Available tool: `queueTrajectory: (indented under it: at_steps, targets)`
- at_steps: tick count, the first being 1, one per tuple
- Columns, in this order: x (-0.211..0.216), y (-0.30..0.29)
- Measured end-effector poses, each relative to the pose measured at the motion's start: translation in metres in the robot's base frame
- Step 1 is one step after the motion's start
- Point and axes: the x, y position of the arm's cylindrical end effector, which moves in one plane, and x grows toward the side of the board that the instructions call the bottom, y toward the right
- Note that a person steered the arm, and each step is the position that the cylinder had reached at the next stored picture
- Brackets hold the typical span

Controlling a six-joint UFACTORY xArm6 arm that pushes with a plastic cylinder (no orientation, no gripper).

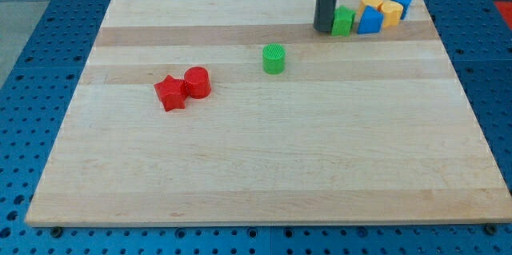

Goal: Move the green circle towards the blue triangle

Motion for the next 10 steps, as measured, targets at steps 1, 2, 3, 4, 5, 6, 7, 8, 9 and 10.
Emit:
queueTrajectory:
  at_steps: [1, 2, 3, 4, 5, 6, 7, 8, 9, 10]
  targets:
    - [-0.009, 0.014]
    - [-0.012, 0.020]
    - [-0.011, 0.006]
    - [-0.004, -0.037]
    - [0.006, -0.085]
    - [0.021, -0.130]
    - [0.048, -0.158]
    - [0.068, -0.158]
    - [0.076, -0.147]
    - [0.082, -0.126]
